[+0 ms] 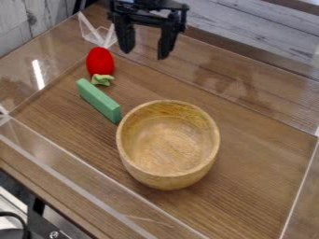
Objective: Move the red object to the right side of the table
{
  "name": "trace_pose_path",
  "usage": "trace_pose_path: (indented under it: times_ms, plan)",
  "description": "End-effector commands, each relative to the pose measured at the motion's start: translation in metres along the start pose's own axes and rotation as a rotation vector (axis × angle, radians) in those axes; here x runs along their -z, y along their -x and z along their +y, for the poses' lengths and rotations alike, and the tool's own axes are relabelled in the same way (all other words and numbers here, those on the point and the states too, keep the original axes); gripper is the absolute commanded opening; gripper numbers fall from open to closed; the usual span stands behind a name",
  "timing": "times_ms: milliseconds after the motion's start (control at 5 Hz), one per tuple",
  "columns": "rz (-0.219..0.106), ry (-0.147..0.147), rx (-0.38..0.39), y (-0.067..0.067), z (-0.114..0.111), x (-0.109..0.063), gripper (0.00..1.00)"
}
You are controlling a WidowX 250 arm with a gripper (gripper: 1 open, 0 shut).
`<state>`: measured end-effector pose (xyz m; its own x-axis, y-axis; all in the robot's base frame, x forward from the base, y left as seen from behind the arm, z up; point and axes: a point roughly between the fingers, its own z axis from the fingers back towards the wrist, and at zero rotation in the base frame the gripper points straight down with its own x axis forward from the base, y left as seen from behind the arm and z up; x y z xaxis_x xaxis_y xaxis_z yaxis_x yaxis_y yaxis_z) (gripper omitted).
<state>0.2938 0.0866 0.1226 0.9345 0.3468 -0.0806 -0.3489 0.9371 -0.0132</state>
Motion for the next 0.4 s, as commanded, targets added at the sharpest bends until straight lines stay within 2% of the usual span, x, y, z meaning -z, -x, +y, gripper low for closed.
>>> trace_pose_path:
  times_ms: [0,200]
  plan:
    - [-0.073,0.012,-0.105,-0.009,0.008,-0.010,1.00]
    - [-0.089,0.023,-0.201,-0.025,0.014,-0.003,1.00]
